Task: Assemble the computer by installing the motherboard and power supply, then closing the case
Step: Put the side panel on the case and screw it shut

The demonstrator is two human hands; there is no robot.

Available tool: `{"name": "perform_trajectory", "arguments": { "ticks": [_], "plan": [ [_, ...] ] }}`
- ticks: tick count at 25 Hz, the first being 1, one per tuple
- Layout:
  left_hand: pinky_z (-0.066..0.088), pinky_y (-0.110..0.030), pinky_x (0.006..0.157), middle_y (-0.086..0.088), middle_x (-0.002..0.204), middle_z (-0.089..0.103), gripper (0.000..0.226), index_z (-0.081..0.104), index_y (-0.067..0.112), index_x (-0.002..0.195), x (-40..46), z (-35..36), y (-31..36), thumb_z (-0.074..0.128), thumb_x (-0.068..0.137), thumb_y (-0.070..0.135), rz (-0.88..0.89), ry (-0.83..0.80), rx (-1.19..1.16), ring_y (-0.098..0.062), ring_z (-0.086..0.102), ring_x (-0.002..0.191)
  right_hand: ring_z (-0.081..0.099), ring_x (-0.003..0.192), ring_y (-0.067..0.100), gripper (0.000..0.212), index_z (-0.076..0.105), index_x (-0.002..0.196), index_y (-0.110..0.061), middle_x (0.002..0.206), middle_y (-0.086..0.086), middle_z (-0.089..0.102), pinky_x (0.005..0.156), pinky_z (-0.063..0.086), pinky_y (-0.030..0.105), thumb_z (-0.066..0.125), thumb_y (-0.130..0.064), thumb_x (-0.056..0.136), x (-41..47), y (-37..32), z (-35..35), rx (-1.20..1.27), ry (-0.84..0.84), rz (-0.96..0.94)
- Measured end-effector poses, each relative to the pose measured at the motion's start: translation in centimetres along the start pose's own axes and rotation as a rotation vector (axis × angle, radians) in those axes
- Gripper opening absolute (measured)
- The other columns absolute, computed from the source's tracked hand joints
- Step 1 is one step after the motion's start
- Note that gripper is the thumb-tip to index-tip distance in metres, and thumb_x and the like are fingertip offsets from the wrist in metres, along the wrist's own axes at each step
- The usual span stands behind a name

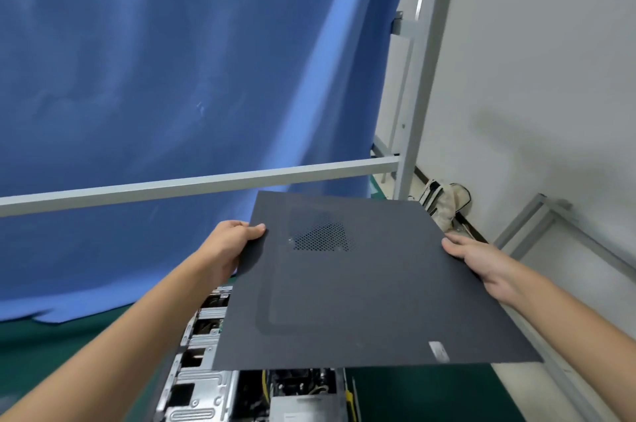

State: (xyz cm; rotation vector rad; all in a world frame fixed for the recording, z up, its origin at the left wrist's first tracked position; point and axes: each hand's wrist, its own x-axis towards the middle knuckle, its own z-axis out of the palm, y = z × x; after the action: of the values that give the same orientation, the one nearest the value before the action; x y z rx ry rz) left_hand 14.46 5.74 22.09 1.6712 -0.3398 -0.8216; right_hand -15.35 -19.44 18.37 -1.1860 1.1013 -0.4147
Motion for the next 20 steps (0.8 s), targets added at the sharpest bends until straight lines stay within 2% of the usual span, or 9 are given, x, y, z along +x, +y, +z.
{"name": "perform_trajectory", "arguments": {
  "ticks": [2,4,6,8,11,14,16,17,20],
  "plan": [
    [0.05,-0.023,0.045,-0.009,0.06,0.067,0.018,0.06,0.001,0.078,1.1,-2.4,-1.2,0.06,0.096,0.005,-0.041,-0.023,0.022,-0.017,0.063,0.048,0.065,0.085,0.029,0.033,0.055,0.136,-0.018,0.116,0.015,0.068,0.077,0.054,0.04,0.049,-0.02,0.103,0.1,0.4,2.5,-0.041,0.004,0.015],
    [0.055,-0.027,0.058,-0.014,0.077,0.072,0.005,0.065,-0.003,0.091,2.0,-4.6,-2.1,0.062,0.093,0.0,-0.054,-0.074,0.032,-0.021,0.067,0.062,0.067,0.079,0.024,0.031,0.057,0.133,-0.02,0.111,0.011,0.07,0.066,0.058,0.034,0.047,-0.018,0.104,0.1,0.8,4.9,-0.057,0.041,-0.024],
    [0.056,-0.03,0.068,-0.014,0.092,0.075,0.013,0.065,0.002,0.101,2.8,-6.1,-3.4,0.062,0.091,-0.005,-0.044,-0.119,0.064,-0.021,0.07,0.074,0.071,0.075,0.012,0.03,0.056,0.13,-0.028,0.103,-0.004,0.071,0.057,0.057,0.025,0.046,-0.017,0.105,0.1,1.7,6.5,-0.063,0.093,-0.13],
    [0.053,-0.035,0.075,-0.016,0.106,0.071,0.026,0.062,0.004,0.112,3.2,-7.2,-5.2,0.058,0.091,-0.01,-0.046,-0.15,0.134,-0.024,0.067,0.082,0.07,0.085,0.0,0.035,0.053,0.135,-0.033,0.107,-0.019,0.069,0.066,0.055,0.02,0.044,-0.018,0.106,-0.1,3.6,7.8,-0.098,0.132,-0.24],
    [0.053,-0.041,0.081,-0.017,0.111,0.066,0.035,0.053,0.01,0.119,3.7,-8.4,-8.0,0.056,0.091,-0.011,-0.057,-0.155,0.229,-0.03,0.065,0.094,0.063,0.108,0.002,0.041,0.048,0.144,-0.029,0.132,-0.015,0.06,0.093,0.05,0.027,0.046,-0.02,0.105,0.1,6.8,9.2,-0.164,0.188,-0.289],
    [0.052,-0.037,0.079,-0.015,0.103,0.07,0.031,0.055,0.008,0.115,4.1,-9.6,-10.2,0.058,0.09,-0.01,-0.11,-0.161,0.226,-0.026,0.065,0.087,0.067,0.084,-0.006,0.039,0.051,0.141,-0.029,0.116,-0.015,0.068,0.071,0.054,0.018,0.051,-0.019,0.103,0.1,8.7,10.2,-0.134,0.195,-0.211],
    [0.049,-0.035,0.079,-0.017,0.101,0.071,0.03,0.059,0.003,0.118,4.3,-10.6,-11.5,0.057,0.09,-0.01,-0.187,-0.158,0.166,-0.027,0.065,0.085,0.073,0.073,0.006,0.034,0.053,0.133,-0.036,0.09,-0.015,0.075,0.056,0.055,0.021,0.053,-0.022,0.102,0.3,9.7,10.5,-0.107,0.168,-0.098],
    [0.05,-0.035,0.078,-0.017,0.097,0.071,0.031,0.059,0.001,0.118,4.3,-11.0,-12.1,0.056,0.09,-0.013,-0.218,-0.163,0.137,-0.027,0.065,0.083,0.074,0.075,0.012,0.033,0.053,0.131,-0.039,0.087,-0.012,0.076,0.056,0.057,0.025,0.054,-0.024,0.102,0.4,10.3,10.5,-0.115,0.16,-0.049],
    [0.052,-0.042,0.086,-0.026,0.105,0.069,0.039,0.057,-0.001,0.123,4.2,-11.8,-13.9,0.05,0.089,-0.019,-0.284,-0.167,0.111,-0.032,0.063,0.089,0.075,0.085,0.022,0.038,0.053,0.138,-0.035,0.103,-0.003,0.075,0.074,0.06,0.039,0.056,-0.029,0.1,0.9,12.4,10.8,-0.156,0.167,0.029]
  ]
}}
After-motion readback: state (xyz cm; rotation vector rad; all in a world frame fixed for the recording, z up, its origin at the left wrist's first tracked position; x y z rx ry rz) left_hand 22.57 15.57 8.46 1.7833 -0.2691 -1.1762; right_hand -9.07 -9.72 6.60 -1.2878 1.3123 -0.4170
